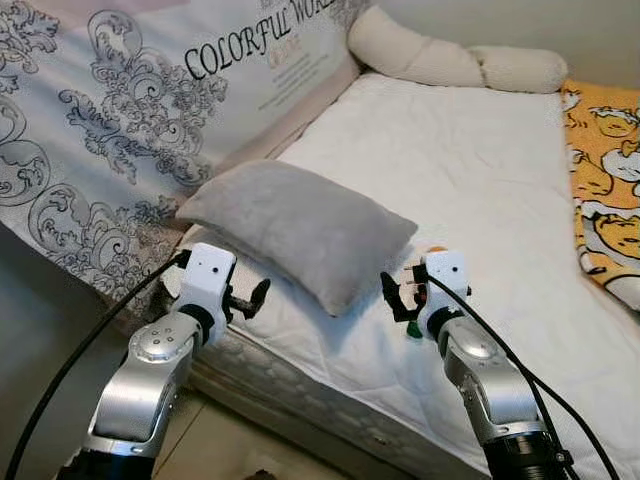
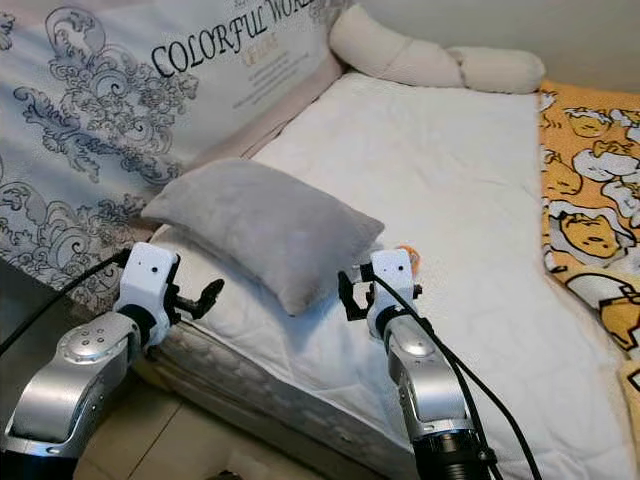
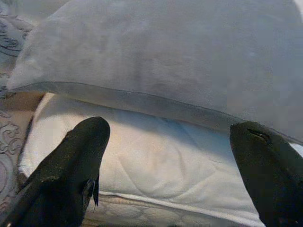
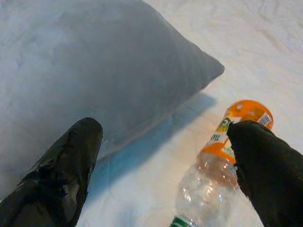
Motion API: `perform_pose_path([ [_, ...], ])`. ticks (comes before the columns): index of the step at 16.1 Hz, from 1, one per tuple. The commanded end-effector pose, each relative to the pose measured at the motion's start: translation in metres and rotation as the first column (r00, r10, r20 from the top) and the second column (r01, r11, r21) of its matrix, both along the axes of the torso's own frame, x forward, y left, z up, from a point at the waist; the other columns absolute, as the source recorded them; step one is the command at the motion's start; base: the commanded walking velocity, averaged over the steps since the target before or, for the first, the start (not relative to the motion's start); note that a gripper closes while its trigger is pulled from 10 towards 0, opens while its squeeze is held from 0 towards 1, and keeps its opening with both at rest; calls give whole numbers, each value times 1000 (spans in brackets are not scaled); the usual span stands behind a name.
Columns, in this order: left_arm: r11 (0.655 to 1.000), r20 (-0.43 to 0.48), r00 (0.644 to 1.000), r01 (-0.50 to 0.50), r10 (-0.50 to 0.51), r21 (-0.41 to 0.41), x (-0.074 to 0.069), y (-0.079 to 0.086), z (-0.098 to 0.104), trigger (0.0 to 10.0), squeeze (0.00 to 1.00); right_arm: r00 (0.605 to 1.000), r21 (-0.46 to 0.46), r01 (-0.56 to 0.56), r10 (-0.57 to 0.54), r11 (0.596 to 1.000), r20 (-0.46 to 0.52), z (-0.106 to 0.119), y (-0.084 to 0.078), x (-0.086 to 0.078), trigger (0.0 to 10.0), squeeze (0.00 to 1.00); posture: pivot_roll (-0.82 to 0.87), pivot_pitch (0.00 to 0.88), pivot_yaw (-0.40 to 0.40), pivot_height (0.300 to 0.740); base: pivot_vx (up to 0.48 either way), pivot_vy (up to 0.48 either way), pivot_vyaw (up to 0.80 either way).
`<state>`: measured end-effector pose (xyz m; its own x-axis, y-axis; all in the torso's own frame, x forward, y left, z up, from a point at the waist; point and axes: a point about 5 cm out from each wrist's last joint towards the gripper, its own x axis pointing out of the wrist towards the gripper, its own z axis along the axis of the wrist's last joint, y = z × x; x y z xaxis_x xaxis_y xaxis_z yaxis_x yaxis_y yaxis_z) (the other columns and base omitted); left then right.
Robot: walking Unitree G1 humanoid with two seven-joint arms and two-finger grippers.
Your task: Clean up the room
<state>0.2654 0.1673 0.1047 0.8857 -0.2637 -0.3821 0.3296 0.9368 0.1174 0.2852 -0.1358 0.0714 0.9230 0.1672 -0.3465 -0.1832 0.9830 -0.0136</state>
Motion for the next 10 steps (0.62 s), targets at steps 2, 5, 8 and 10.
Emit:
perform_pose_path([
  [2, 1000, -7, 1000, 26, -26, 7, -1, -3, 4, 10000, 0, 996, 32, -18, 20, 999, -83, -5, 2, -1, 10000, 0, 52, 0, 53, 740, 0, 0, 0],
  [5, 999, 42, 998, 37, -37, 9, 0, -7, 15, 10000, 0, 991, 70, 122, -118, 990, -59, -2, -13, 4, 10000, 0, 43, 0, 72, 740, 0, 0, 0],
  [8, 989, 69, 988, 139, -136, -42, -1, -24, 24, 10000, 0, 970, 24, 192, -186, 981, -158, -11, -22, 30, 10000, 0, 64, 0, 67, 740, 0, 0, 0],
  [10, 975, 13, 975, 220, -220, -10, -6, -30, 19, 10000, 0, 950, 8, 214, -207, 977, -234, -16, -22, 46, 10000, 0, 98, 0, 48, 740, 0, 0, 0],
])
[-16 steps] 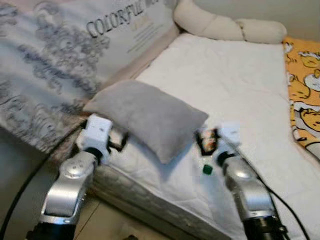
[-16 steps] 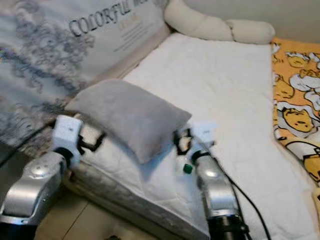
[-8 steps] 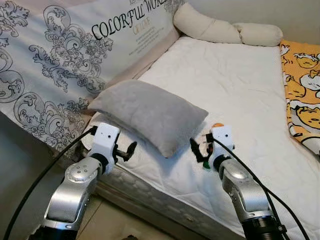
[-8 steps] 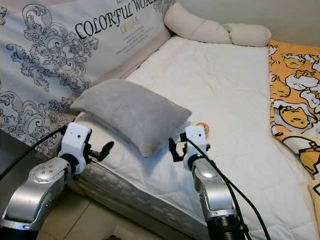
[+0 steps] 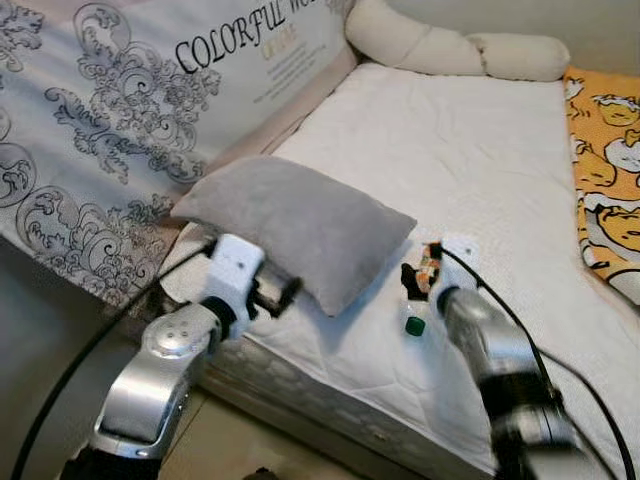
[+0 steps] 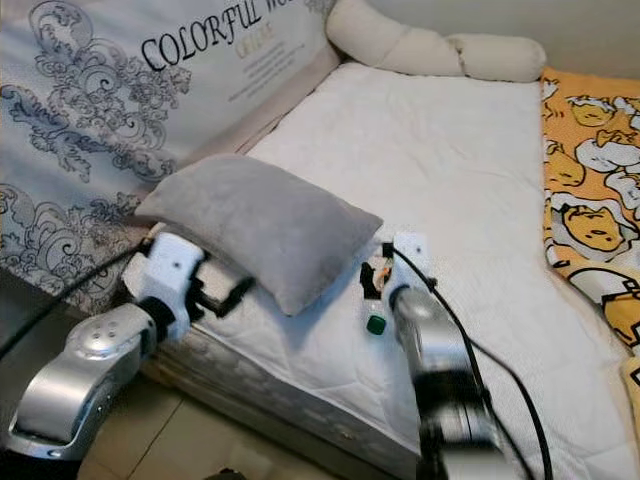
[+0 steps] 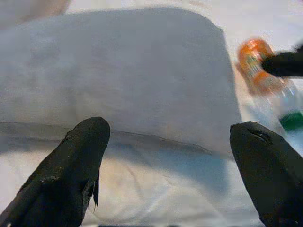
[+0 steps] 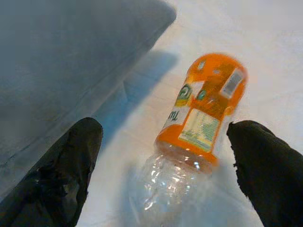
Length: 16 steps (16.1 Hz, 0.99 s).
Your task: Clean up the room
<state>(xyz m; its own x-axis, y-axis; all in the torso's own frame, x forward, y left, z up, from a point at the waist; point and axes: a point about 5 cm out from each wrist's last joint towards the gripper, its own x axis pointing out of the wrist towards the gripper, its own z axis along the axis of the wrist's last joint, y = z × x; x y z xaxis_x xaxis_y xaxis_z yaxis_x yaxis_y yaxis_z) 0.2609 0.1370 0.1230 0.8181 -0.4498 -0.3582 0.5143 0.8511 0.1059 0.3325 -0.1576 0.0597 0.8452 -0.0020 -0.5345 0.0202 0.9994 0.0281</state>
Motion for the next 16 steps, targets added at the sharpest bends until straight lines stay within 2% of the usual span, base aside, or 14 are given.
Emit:
perform_pose_path([
  [1, 999, -9, 999, 31, -31, 18, -2, -1, 1, 10000, 0, 1000, 7, 12, -12, 1000, -28, -5, 0, 2, 10000, 0, 98, 0, 48, 740, 0, 0, 0],
  [3, 980, -65, 981, 187, -183, 64, -13, -3, -1, 10000, 0, 996, -4, 14, -14, 1000, -93, -6, 4, 14, 10000, 0, 118, 0, 53, 740, 0, 0, 0],
  [5, 960, -83, 963, 265, -258, 87, -18, -5, 2, 10000, 0, 993, -62, 48, -54, 997, -108, -3, 2, 19, 10000, 0, 121, 5, 71, 740, 0, 0, 0],
  [8, 949, -104, 950, 303, -294, 90, -19, -4, 5, 10000, 0, 992, -79, 86, -93, 993, -90, 4, -2, 25, 10000, 0, 125, 33, 88, 740, 0, 0, 0],
  [11, 942, -122, 941, 326, -315, 83, -20, -5, 6, 10000, 0, 981, -127, 152, -166, 980, -103, 0, -13, 22, 10000, 0, 127, 53, 95, 740, 0, 0, 0],
  [13, 941, -130, 939, 329, -318, 76, -21, -6, 6, 10000, 0, 977, -108, 161, -174, 981, -125, -5, -15, 19, 10000, 0, 120, 62, 99, 740, 0, 0, 0],
  [15, 938, -145, 933, 342, -330, 65, -25, -9, 3, 10000, 0, 971, -31, 141, -144, 990, -192, -17, -9, 11, 10000, 0, 117, 76, 103, 740, 0, 0, 0],
  [16, 937, -148, 931, 345, -333, 62, -26, -10, 4, 10000, 0, 968, -29, 130, -133, 991, -211, -20, -8, 9, 10000, 0, 123, 95, 99, 740, 0, 0, 0],
])
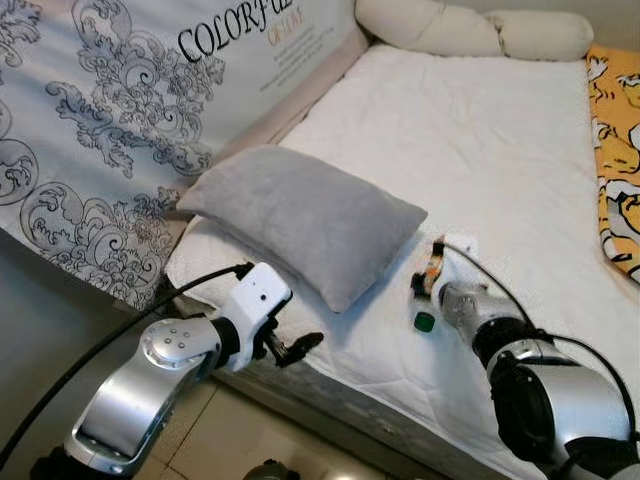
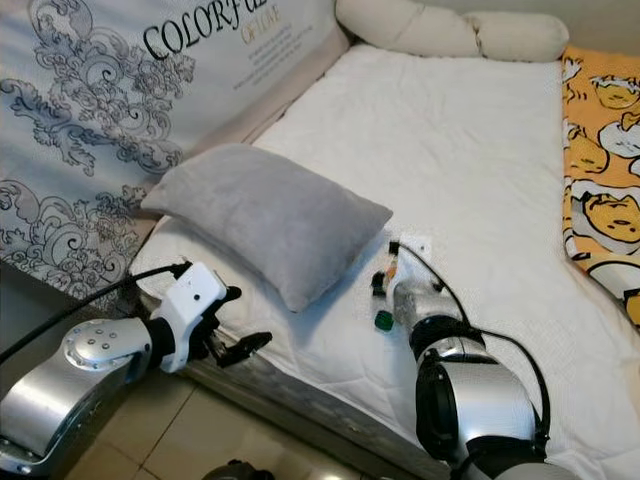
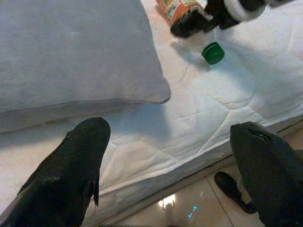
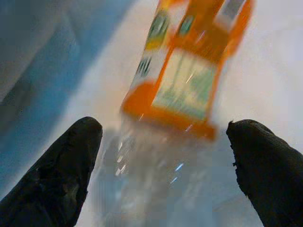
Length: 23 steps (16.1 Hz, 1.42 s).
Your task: Clean up the room
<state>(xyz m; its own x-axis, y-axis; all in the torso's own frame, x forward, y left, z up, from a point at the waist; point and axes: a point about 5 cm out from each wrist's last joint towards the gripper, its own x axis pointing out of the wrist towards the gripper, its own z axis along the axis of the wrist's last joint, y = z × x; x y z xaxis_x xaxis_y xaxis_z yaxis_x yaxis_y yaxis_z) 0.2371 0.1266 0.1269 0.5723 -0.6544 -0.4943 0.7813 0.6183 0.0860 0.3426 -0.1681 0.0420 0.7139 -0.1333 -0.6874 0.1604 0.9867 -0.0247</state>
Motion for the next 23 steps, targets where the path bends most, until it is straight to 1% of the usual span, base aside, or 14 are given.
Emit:
perform_pose_path([
  [1, 1000, -16, 1000, 13, -13, 6, -4, 0, 0, 10000, 0, 999, 42, 10, -8, 999, -45, -8, 4, -6, 10000, 0, 129, 111, 103, 740, 0, 0, 0],
  [3, 1000, -26, 1000, 13, -13, 4, -7, 1, 1, 10000, 0, 998, 86, 46, -42, 995, -49, -10, 5, -7, 10000, 0, 128, 134, 104, 740, 0, 0, 0],
  [4, 1000, -31, 999, 15, -15, 2, -8, 1, 1, 10000, 0, 998, 99, 48, -43, 994, -49, -10, 5, -7, 5412, 0, 126, 142, 105, 740, 0, 0, 0],
  [5, 1000, -36, 999, 10, -10, 0, -9, 1, 0, 10000, 0, 998, 102, 42, -38, 994, -43, -9, 5, -7, 157, 0, 122, 143, 110, 740, 0, 0, 0],
  [10, 1000, -43, 999, -9, 9, -11, -11, 0, -1, 10000, 0, 1000, 133, 12, -15, 991, 15, -3, 9, -1, 0, 0, 109, 105, 115, 740, 0, 0, 0],
  [14, 998, -13, 998, -59, 59, -24, -8, -2, -2, 10000, 0, 1000, 130, -9, 5, 992, 29, -3, 9, -1, 0, 0, 107, 67, 113, 740, 0, 0, 0],
  [15, 989, 40, 988, -151, 151, 5, -3, 2, -5, 10000, 0, 999, 124, 0, -4, 992, 38, -3, 6, -1, 0, 0, 101, 37, 114, 740, 0, 0, 0],
  [16, 981, 54, 979, -195, 195, 7, -1, 5, -6, 10000, 0, 999, 111, -7, 2, 994, 46, -2, 4, -1, 0, 0, 99, 23, 114, 740, 0, 0, 0],
  [17, 970, 50, 969, -243, 243, -14, 0, 9, -6, 10000, 0, 999, 98, -18, 12, 995, 52, -3, 2, -1, 0, 0, 86, 0, 111, 740, 0, 0, 0],
  [19, 927, 82, 923, -372, 375, -51, 4, 22, -5, 10000, 0, 996, 172, 24, -38, 985, 79, -1, -4, -1, 0, 0, 78, 0, 100, 740, 0, 0, 0],
  [20, 912, 87, 908, -405, 410, -71, 4, 25, -5, 10000, 0, 994, 205, 37, -57, 978, 94, 0, -5, -1, 0, 0, 73, 0, 93, 740, 0, 0, 0],
  [21, 875, 92, 871, -475, 483, -98, 6, 33, -3, 10000, 55, 983, 335, 50, -106, 941, 150, 7, -7, 0, 0, 0, 71, 0, 83, 740, 0, 0, 0],
  [22, 848, 89, 845, -518, 528, -112, 6, 40, -2, 10000, 275, 970, 342, 20, -102, 939, 222, 16, -12, -3, 0, 0, 63, 0, 76, 740, 0, 0, 0],
  [23, 835, 88, 833, -535, 547, -130, 6, 43, 0, 10000, 275, 961, 327, 0, -91, 945, 262, 22, -14, -7, 549, 0, 54, 0, 75, 740, 0, 0, 0],
])
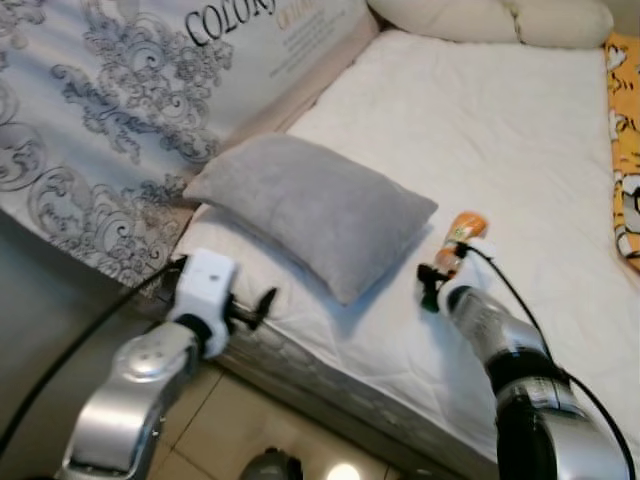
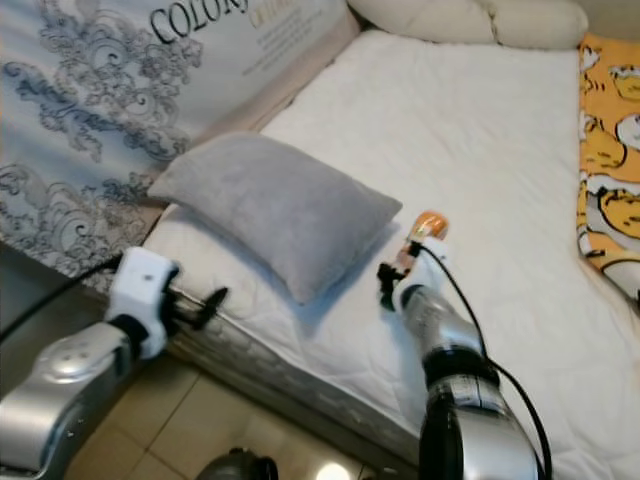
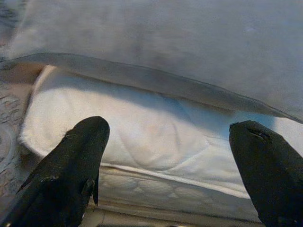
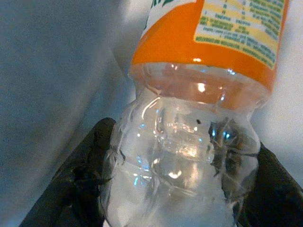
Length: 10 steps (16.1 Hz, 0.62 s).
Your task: Clean up the room
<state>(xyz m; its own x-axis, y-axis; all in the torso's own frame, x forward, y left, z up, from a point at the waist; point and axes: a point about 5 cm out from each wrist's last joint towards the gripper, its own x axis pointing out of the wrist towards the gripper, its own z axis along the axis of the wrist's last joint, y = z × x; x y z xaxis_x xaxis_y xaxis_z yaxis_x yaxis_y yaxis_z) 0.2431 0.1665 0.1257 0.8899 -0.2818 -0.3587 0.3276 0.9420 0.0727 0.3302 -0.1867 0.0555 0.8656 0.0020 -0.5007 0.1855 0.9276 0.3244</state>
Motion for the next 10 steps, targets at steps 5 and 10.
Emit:
perform_pose_path([
  [5, 991, 53, 991, -125, 122, 55, 7, 23, 10, 10000, 0, 946, -153, -84, 127, 985, 299, 52, 9, -23, 10000, 0, 42, 0, 54, 740, 0, 0, 0],
  [10, 992, 5, 992, -126, 126, -17, 10, 21, 15, 10000, 0, 878, -122, -236, 265, 964, 399, 78, 41, -38, 10000, 0, 47, 0, 50, 740, 0, 0, 0],
])
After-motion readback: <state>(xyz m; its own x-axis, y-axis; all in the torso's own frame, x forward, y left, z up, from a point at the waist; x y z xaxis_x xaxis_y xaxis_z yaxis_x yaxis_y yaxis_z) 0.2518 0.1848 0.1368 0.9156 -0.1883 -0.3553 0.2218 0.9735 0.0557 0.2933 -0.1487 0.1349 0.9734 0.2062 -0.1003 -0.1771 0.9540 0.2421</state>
